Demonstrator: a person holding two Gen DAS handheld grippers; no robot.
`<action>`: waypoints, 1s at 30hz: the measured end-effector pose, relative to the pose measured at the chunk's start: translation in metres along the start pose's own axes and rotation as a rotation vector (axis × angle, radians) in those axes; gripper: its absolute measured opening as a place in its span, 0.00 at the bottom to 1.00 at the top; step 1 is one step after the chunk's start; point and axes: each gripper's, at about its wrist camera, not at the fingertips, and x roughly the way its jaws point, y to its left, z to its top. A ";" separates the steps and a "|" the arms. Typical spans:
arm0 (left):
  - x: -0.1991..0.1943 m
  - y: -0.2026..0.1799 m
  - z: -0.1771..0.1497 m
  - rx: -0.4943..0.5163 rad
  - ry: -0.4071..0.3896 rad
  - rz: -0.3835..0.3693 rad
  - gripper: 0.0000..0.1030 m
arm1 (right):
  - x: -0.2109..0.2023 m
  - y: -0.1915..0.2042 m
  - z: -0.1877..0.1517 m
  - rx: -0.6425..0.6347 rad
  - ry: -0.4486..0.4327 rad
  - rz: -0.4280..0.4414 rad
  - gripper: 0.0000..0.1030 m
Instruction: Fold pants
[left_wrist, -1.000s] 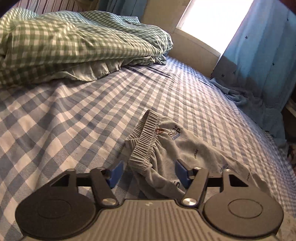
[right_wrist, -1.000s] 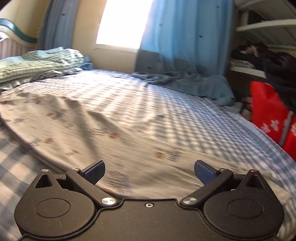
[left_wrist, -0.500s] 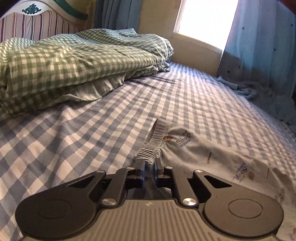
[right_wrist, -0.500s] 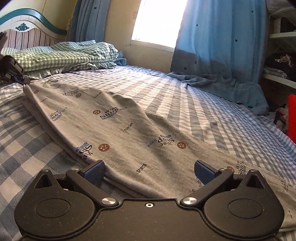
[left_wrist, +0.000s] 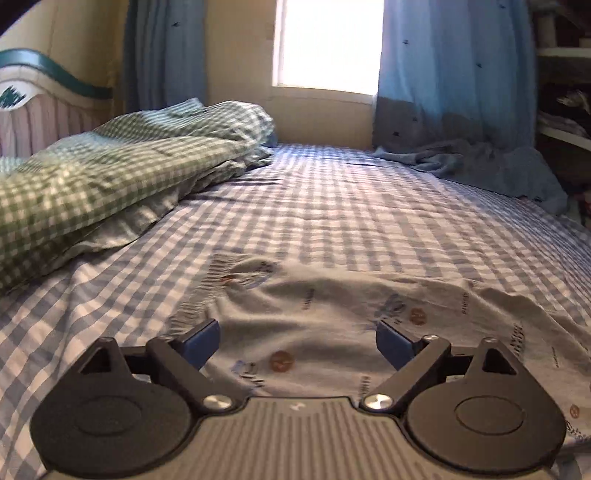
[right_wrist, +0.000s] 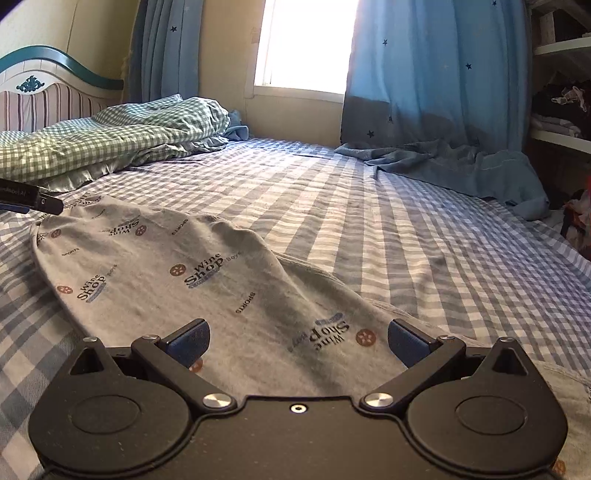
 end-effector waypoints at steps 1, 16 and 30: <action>0.002 -0.016 -0.001 0.053 0.004 -0.012 0.93 | 0.006 0.002 0.002 -0.005 0.010 0.004 0.99; 0.012 -0.060 -0.030 0.287 0.030 0.030 0.99 | 0.015 -0.025 0.002 -0.080 0.044 0.021 0.99; 0.054 -0.051 -0.032 0.089 0.121 -0.112 1.00 | 0.156 -0.068 0.082 0.105 0.204 0.511 0.53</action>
